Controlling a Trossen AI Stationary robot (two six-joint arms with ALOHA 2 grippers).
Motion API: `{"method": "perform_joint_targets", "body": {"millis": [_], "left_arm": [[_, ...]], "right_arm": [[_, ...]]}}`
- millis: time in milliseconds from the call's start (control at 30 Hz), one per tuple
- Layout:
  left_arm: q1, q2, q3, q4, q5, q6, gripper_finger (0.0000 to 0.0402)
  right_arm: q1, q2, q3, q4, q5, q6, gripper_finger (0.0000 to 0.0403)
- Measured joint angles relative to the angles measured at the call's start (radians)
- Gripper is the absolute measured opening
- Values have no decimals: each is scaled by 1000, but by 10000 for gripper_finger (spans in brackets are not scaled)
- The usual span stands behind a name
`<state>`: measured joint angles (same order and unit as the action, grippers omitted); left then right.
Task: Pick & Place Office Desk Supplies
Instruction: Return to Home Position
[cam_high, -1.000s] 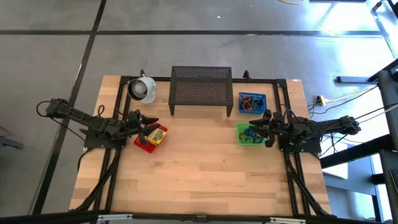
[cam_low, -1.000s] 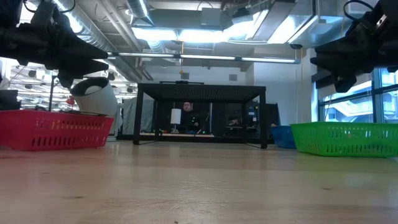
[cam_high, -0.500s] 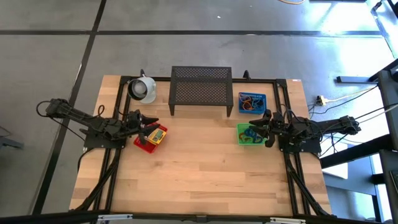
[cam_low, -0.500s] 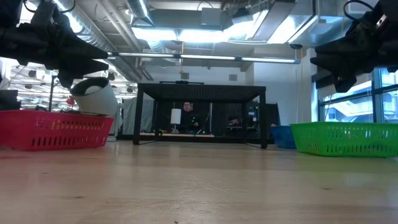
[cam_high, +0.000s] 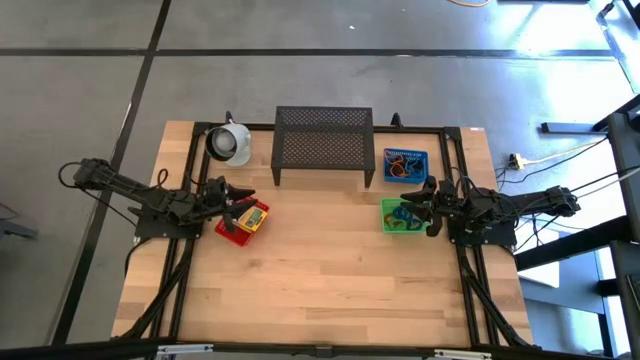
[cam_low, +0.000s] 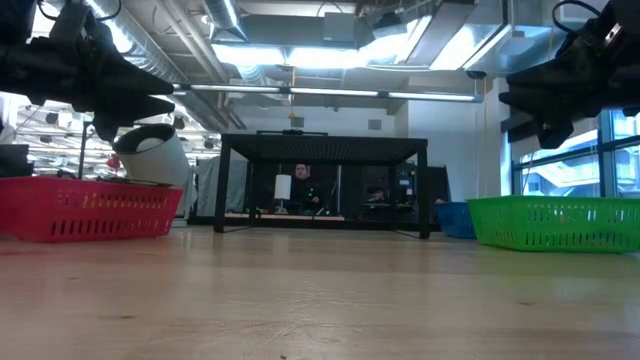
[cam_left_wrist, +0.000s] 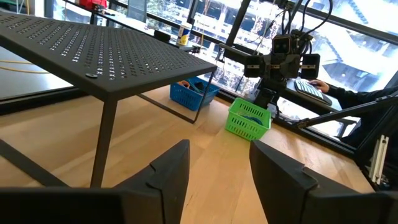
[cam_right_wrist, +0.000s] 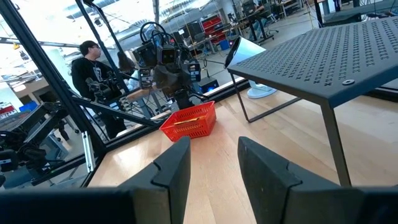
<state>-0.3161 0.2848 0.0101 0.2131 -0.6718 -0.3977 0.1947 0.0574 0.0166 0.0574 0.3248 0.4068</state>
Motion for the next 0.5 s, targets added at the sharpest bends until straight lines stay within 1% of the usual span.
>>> {"method": "perform_joint_targets", "body": {"millis": [500], "left_arm": [[0,0,0,0,0,0,164]], "right_arm": [[0,0,0,0,0,-2,136]]}}
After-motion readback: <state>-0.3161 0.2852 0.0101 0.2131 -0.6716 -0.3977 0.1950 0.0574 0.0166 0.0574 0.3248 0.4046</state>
